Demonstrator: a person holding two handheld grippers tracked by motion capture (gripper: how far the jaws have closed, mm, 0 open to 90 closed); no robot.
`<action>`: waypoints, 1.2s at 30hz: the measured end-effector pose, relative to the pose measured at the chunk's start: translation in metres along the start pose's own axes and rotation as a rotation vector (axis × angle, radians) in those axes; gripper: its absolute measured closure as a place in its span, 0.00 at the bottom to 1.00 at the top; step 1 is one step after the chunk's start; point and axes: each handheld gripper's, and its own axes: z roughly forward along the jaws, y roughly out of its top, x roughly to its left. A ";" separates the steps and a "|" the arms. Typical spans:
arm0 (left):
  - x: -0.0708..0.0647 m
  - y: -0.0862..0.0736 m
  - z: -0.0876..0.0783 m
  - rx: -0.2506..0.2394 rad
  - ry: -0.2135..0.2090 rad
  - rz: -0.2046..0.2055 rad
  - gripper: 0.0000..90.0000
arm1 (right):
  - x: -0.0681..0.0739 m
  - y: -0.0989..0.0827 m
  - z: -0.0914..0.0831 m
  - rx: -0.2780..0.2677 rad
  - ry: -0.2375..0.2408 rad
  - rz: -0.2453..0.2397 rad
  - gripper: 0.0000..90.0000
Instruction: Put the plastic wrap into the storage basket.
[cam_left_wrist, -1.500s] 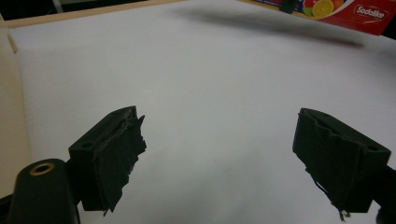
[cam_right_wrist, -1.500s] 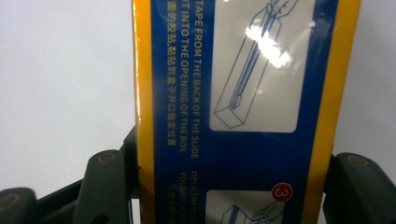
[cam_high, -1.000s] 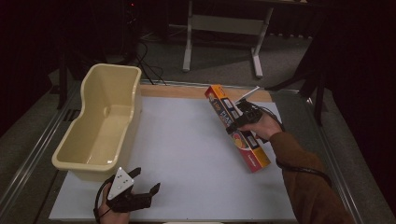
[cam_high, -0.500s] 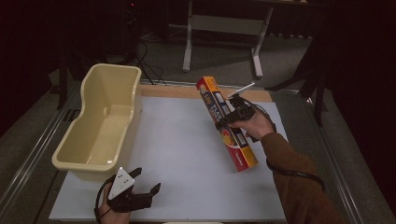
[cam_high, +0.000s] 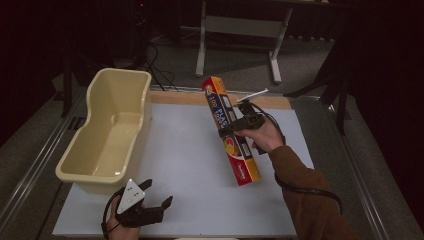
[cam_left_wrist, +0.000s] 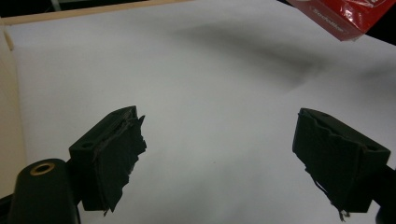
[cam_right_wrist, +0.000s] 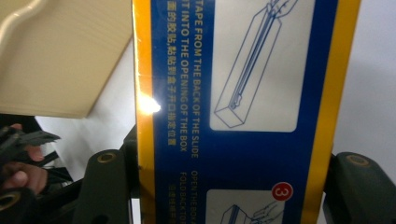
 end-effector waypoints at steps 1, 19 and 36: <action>0.001 0.000 0.000 0.002 0.003 0.001 0.17 | 0.002 0.000 0.001 -0.005 0.005 0.000 0.44; -0.001 0.000 0.001 0.000 0.000 0.003 0.17 | 0.027 0.017 0.002 -0.078 0.111 0.044 0.44; 0.000 0.000 0.000 -0.004 0.004 -0.001 0.17 | 0.046 0.028 0.008 -0.144 0.185 0.102 0.44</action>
